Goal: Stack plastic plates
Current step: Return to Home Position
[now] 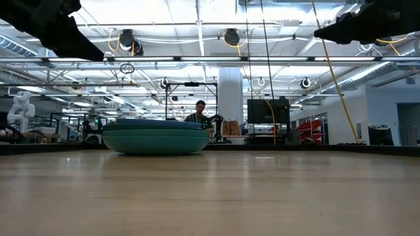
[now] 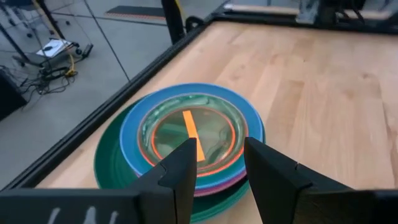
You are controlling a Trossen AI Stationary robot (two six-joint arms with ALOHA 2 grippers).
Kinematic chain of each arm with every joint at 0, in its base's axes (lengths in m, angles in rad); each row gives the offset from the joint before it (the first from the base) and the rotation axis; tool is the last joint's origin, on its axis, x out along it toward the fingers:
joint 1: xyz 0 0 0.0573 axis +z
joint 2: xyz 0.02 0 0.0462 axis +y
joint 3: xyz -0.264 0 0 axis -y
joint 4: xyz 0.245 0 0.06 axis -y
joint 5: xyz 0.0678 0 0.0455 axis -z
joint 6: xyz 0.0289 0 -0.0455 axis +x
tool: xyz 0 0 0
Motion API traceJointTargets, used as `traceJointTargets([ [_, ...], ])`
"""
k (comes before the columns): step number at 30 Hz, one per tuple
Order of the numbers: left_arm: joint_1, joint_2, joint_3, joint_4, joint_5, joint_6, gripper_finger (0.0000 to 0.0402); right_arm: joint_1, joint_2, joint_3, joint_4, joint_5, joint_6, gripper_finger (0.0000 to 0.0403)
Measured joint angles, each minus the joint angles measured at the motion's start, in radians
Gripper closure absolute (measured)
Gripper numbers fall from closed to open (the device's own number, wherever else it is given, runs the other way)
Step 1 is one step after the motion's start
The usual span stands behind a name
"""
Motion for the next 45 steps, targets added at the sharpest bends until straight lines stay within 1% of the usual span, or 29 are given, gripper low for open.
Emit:
traceJointTargets([
  [5, 0.000, -0.004, -0.033, 0.027, -0.023, -0.018, 0.0261, 0.000, -0.115, -0.037, -0.001, 0.000, -0.016, 0.0271],
  [12, 0.000, -0.006, -0.168, 0.140, -0.059, -0.071, 0.0261, 0.000, -0.271, -0.099, -0.012, 0.000, -0.033, 0.0271],
  [14, 0.000, -0.006, -0.182, 0.178, -0.060, -0.076, 0.0261, 0.000, -0.313, -0.108, -0.023, 0.000, -0.037, 0.0271],
  [16, 0.000, -0.007, -0.176, 0.177, -0.060, -0.076, 0.0261, 0.000, -0.343, -0.110, -0.047, 0.001, -0.039, 0.0271],
  [20, 0.004, -0.041, -0.162, 0.154, -0.068, -0.015, 0.0261, 0.000, -0.339, -0.108, -0.067, 0.003, -0.038, 0.0271],
  [24, 0.036, -0.117, -0.161, 0.161, -0.090, 0.028, 0.0261, 0.000, -0.341, -0.108, -0.066, 0.004, -0.034, 0.0271],
  [28, 0.096, -0.182, -0.161, 0.167, -0.120, 0.033, 0.0261, 0.000, -0.341, -0.107, -0.066, 0.005, -0.035, 0.0271],
  [35, 0.207, -0.264, -0.161, 0.162, -0.118, 0.017, 0.0261, 0.000, -0.341, -0.107, -0.068, 0.005, -0.034, 0.0271],
  [38, 0.227, -0.290, -0.163, 0.129, -0.067, -0.015, 0.0261, 0.000, -0.341, -0.107, -0.068, 0.005, -0.034, 0.0271],
  [42, 0.227, -0.305, -0.197, 0.178, -0.017, -0.010, 0.0261, 0.000, -0.341, -0.107, -0.068, 0.005, -0.034, 0.0271],
  [45, 0.228, -0.315, -0.256, 0.211, -0.012, -0.010, 0.0261, 0.000, -0.341, -0.107, -0.069, 0.005, -0.035, 0.0271],
])
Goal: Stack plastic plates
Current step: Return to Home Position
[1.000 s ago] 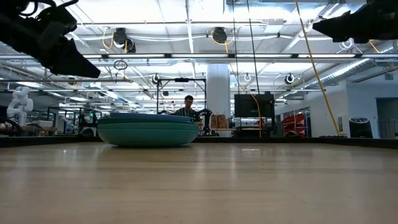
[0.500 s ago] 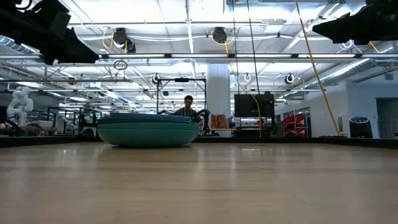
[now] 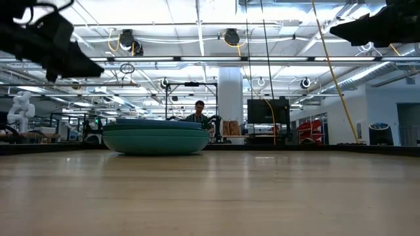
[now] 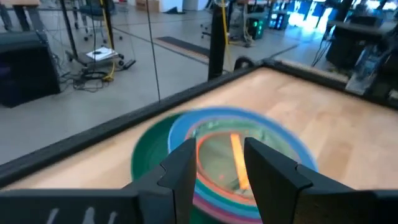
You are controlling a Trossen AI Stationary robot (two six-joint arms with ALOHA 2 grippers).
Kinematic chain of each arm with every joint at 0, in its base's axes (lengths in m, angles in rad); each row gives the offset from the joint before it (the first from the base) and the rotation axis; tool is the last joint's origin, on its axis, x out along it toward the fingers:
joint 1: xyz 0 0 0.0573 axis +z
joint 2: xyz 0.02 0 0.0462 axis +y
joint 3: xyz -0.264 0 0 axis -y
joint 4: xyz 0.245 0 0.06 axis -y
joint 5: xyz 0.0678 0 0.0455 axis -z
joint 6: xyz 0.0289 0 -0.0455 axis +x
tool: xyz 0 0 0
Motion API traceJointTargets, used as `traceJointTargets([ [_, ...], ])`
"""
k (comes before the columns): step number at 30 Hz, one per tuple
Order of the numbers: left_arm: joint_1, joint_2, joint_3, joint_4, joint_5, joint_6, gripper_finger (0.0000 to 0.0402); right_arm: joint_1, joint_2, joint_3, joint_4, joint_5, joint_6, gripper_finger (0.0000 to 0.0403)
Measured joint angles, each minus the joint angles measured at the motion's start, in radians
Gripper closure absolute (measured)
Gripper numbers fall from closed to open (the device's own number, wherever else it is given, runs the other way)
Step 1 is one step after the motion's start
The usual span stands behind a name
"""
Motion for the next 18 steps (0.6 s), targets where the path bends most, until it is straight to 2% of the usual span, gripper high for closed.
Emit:
traceJointTargets([
  [6, 0.000, -0.004, -0.151, 0.145, 0.063, -0.006, 0.0261, 0.000, 0.000, 0.001, -0.027, 0.000, 0.007, 0.0271],
  [11, 0.000, 0.002, -0.176, 0.250, 0.106, 0.037, 0.0261, 0.000, 0.000, -0.023, 0.028, -0.001, -0.004, 0.0271],
  [18, 0.010, -0.002, -0.148, 0.154, 0.081, 0.034, 0.0261, 0.000, 0.000, -0.026, 0.030, 0.026, 0.006, 0.0271],
])
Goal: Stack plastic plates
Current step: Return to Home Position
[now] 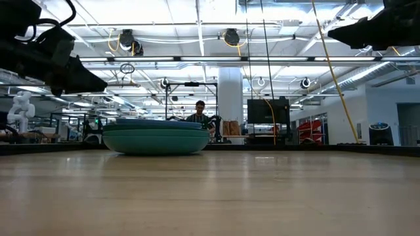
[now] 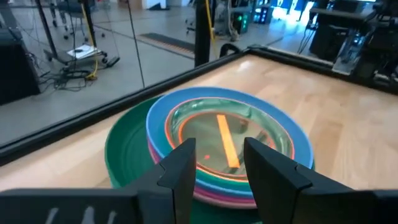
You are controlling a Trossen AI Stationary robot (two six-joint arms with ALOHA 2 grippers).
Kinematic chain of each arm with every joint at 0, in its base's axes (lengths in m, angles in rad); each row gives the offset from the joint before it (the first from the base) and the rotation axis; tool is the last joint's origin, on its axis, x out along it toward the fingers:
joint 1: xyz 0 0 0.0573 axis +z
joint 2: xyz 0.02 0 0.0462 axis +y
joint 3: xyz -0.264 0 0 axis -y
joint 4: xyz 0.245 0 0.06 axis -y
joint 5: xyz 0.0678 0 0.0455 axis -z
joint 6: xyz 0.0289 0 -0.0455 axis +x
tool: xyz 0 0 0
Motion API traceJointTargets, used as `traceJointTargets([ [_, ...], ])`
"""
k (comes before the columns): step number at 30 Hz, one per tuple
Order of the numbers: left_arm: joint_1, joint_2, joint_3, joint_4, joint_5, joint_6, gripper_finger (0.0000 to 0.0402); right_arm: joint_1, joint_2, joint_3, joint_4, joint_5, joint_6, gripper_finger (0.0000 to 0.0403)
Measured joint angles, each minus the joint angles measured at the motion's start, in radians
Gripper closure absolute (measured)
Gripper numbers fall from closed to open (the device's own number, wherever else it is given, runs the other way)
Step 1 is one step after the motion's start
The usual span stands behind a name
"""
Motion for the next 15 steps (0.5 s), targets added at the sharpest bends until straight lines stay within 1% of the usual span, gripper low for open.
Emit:
traceJointTargets([
  [3, -0.002, -0.012, -0.001, 0.001, 0.018, 0.021, 0.0261, 0.000, 0.000, 0.000, 0.000, -0.002, 0.019, 0.0271],
  [6, -0.002, -0.029, -0.001, 0.009, 0.096, 0.081, 0.0261, 0.000, 0.000, 0.000, -0.007, -0.004, 0.028, 0.0271],
  [7, -0.002, -0.035, -0.006, 0.036, 0.122, 0.106, 0.0261, 0.000, 0.000, 0.000, -0.008, -0.004, 0.028, 0.0271],
  [12, -0.002, -0.081, -0.075, 0.200, 0.305, 0.224, 0.0261, 0.000, 0.000, 0.000, -0.033, -0.002, 0.072, 0.0271],
  [15, -0.001, -0.087, -0.076, 0.193, 0.421, 0.253, 0.0261, 0.000, 0.001, 0.000, -0.076, -0.002, 0.160, 0.0271],
])
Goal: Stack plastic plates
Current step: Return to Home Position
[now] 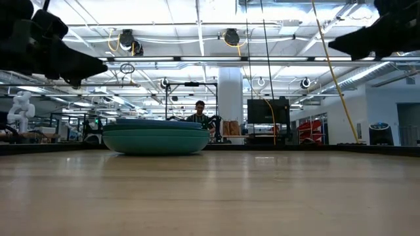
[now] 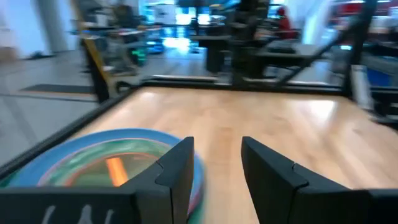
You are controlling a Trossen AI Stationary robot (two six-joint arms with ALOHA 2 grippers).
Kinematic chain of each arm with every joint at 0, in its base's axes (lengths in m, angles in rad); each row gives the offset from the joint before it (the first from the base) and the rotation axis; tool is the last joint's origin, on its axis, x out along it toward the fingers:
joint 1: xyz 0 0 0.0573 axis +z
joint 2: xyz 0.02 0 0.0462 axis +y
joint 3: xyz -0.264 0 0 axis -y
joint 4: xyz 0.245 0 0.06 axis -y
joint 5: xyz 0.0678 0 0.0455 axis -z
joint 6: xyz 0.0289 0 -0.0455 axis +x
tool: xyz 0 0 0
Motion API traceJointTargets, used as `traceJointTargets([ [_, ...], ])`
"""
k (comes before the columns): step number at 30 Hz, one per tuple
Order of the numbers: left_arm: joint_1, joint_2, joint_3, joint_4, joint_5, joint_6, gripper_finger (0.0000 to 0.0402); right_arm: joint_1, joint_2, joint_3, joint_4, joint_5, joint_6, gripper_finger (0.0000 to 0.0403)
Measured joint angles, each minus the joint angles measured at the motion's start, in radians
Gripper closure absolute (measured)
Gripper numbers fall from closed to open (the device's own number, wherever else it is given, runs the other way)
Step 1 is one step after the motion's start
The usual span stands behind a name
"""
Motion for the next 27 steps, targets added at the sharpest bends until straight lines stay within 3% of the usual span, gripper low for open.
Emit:
traceJointTargets([
  [7, 0.000, -0.001, 0.000, -0.019, 0.093, -0.004, 0.0261, 0.000, 0.001, -0.001, -0.108, 0.000, 0.176, 0.0271],
  [27, 0.000, 0.001, 0.000, -0.024, 0.092, 0.019, 0.0261, 0.000, 0.002, -0.001, -0.098, -0.001, 0.183, 0.0271],
])
